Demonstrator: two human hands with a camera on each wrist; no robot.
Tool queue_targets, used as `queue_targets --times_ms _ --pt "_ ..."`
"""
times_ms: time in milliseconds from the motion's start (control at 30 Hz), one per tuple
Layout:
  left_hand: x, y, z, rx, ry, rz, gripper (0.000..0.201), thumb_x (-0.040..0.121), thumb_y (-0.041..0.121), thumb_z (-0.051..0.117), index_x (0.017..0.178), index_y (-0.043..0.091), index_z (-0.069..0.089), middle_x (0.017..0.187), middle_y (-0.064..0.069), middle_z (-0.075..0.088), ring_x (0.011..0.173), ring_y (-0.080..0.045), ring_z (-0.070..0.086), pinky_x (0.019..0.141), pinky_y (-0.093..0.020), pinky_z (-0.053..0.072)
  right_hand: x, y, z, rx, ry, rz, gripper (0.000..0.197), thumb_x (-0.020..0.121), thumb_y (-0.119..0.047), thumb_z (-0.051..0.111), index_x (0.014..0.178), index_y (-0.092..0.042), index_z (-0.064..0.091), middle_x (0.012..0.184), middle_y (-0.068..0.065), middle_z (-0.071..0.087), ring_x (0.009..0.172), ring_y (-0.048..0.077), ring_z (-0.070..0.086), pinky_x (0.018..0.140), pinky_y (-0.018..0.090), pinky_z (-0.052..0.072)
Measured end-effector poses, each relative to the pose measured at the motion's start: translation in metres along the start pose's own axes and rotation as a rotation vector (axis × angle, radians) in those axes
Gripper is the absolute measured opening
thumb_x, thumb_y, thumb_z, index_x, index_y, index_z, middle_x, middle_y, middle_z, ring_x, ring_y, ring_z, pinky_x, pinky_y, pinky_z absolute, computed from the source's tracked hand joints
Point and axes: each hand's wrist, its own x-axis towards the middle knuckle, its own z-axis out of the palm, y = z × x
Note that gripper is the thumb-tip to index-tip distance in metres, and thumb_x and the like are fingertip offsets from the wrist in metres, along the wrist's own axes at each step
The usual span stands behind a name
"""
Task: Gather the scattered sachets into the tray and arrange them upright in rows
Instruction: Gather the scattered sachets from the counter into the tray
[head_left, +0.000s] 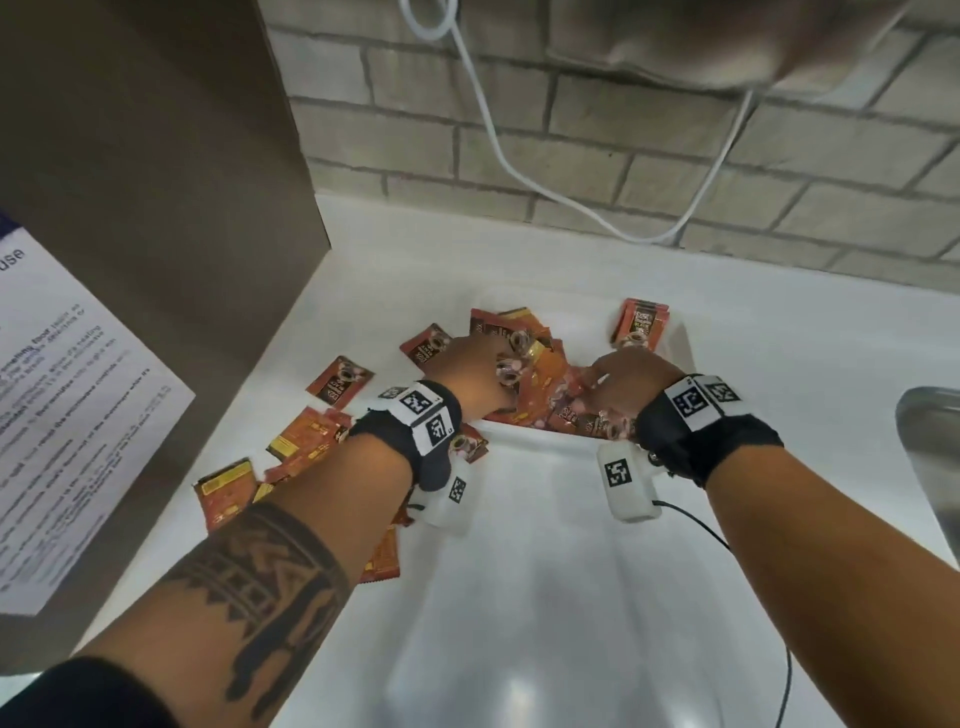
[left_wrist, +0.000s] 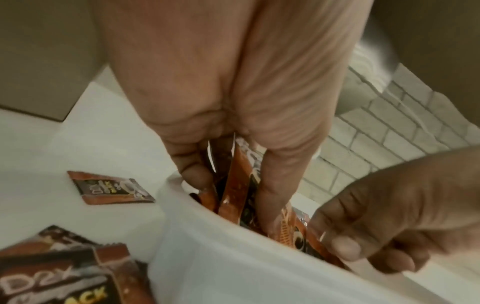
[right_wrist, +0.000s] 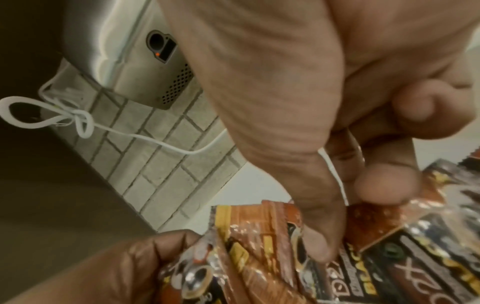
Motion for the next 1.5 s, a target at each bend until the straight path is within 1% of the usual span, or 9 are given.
queue_targets --times_ms 167,267,367,700,933,1067,1167,1267,1500 --pt "-0.002 -0.003 0.003 0.041 0.038 0.019 0.065 0.069 0.032 0.088 0.125 0.024 0.056 0.131 -0.003 0.049 0.116 -0.023 0.052 0.098 -0.042 0.049 0.000 -0.014 -0.013 -0.042 0.031 0.006 0.046 0.086 -0.029 0.075 0.128 -0.014 0.063 0.120 0.007 0.067 0.114 0.026 0.062 0.102 0.037 0.050" --pt "-0.004 -0.015 -0.006 -0.016 0.140 0.006 0.060 0.080 0.049 0.077 0.129 0.023 0.054 0.132 -0.002 0.047 0.119 -0.023 0.046 0.099 -0.041 0.046 0.001 -0.027 -0.017 -0.037 0.146 -0.066 0.042 0.088 -0.024 0.070 0.128 -0.011 0.062 0.121 0.007 0.067 0.111 0.026 0.063 0.096 0.034 0.051" --pt "0.001 -0.045 -0.026 -0.066 0.274 -0.123 0.039 0.094 0.037 0.062 0.129 0.020 0.055 0.134 -0.005 0.049 0.123 -0.026 0.046 0.100 -0.036 0.042 -0.001 -0.049 -0.013 0.043 0.212 -0.184 0.039 0.091 -0.024 0.066 0.129 -0.014 0.061 0.125 0.005 0.064 0.114 0.025 0.060 0.095 0.034 0.050" --pt "0.041 -0.097 -0.029 0.081 0.071 -0.287 0.071 0.090 0.037 0.070 0.149 0.016 0.038 0.149 -0.011 0.045 0.136 -0.034 0.042 0.109 -0.044 0.040 -0.006 -0.113 0.045 -0.308 0.192 -0.667 0.043 0.080 -0.017 0.076 0.120 -0.030 0.068 0.125 -0.003 0.060 0.118 0.022 0.053 0.102 0.043 0.043" --pt "0.055 -0.097 -0.023 0.157 0.049 -0.312 0.073 0.080 0.038 0.080 0.138 0.009 0.047 0.136 -0.017 0.051 0.127 -0.036 0.049 0.103 -0.044 0.045 0.006 -0.131 0.058 -0.616 0.084 -0.668 0.059 0.080 -0.019 0.072 0.134 -0.032 0.051 0.128 -0.004 0.057 0.124 0.023 0.048 0.104 0.050 0.027" --pt "0.049 -0.099 -0.042 0.141 0.052 -0.261 0.028 0.091 0.020 0.068 0.112 0.002 0.067 0.116 -0.018 0.069 0.108 -0.035 0.064 0.078 -0.030 0.043 0.012 -0.135 0.065 -0.690 0.031 -0.648 0.065 0.082 -0.021 0.073 0.140 -0.036 0.047 0.133 -0.001 0.051 0.129 0.026 0.045 0.106 0.054 0.022" --pt "0.035 -0.107 -0.066 0.066 0.090 -0.297 0.026 0.085 0.021 0.075 0.104 0.005 0.069 0.109 -0.014 0.070 0.099 -0.031 0.065 0.071 -0.030 0.042 0.012 -0.135 0.070 -0.679 0.054 -0.667 0.057 0.083 -0.017 0.069 0.136 -0.025 0.049 0.130 0.003 0.051 0.126 0.028 0.047 0.107 0.057 0.021" --pt "0.014 -0.116 -0.089 -0.007 0.080 -0.367 0.042 0.078 0.023 0.084 0.114 0.014 0.065 0.111 0.000 0.063 0.096 -0.021 0.059 0.074 -0.028 0.045 0.011 -0.139 0.068 -0.658 0.044 -0.662 0.052 0.081 -0.016 0.071 0.129 -0.018 0.051 0.124 0.005 0.055 0.119 0.028 0.054 0.109 0.057 0.021" --pt "-0.025 -0.135 -0.094 0.193 -0.071 -0.525 0.075 0.081 0.022 0.084 0.144 0.004 0.047 0.138 -0.013 0.059 0.121 -0.029 0.059 0.095 -0.032 0.050 0.013 -0.141 0.060 -0.564 0.105 -0.678 0.023 0.088 -0.013 0.062 0.109 -0.018 0.054 0.106 0.001 0.061 0.096 0.027 0.062 0.102 0.046 0.031"
